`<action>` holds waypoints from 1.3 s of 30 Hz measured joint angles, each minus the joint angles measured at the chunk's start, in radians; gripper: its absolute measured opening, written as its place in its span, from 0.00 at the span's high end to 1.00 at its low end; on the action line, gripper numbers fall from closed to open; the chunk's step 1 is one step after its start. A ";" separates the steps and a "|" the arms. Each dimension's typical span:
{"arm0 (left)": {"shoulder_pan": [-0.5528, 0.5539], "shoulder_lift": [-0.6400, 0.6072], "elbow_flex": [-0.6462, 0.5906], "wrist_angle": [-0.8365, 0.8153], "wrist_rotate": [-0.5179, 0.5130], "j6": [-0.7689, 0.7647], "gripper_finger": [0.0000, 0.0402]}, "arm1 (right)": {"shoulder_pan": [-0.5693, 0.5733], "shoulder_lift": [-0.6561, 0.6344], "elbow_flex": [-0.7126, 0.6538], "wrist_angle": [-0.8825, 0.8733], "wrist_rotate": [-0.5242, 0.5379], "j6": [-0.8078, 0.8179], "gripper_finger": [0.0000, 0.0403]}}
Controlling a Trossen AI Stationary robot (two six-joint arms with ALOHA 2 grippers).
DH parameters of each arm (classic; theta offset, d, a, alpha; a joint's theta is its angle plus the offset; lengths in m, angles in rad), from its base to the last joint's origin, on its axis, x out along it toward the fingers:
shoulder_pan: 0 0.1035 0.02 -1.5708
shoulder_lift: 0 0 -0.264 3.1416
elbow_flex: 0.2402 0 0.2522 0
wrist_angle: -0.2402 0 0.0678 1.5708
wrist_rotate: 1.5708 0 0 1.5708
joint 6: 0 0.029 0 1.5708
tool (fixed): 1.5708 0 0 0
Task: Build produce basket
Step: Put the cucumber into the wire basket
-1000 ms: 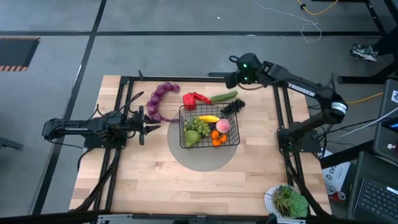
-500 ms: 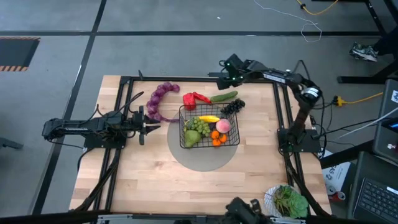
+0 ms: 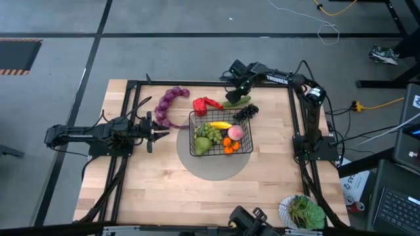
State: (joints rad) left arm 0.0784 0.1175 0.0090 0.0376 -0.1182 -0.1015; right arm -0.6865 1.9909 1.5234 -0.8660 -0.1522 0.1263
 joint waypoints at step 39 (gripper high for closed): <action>0.000 0.000 0.000 0.000 0.000 0.000 0.76 | -0.024 0.075 0.003 -0.068 0.151 0.059 0.54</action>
State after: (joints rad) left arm 0.0783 0.1176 0.0089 0.0376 -0.1181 -0.1015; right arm -0.7107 2.0655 1.5265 -0.9340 -0.0015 0.1849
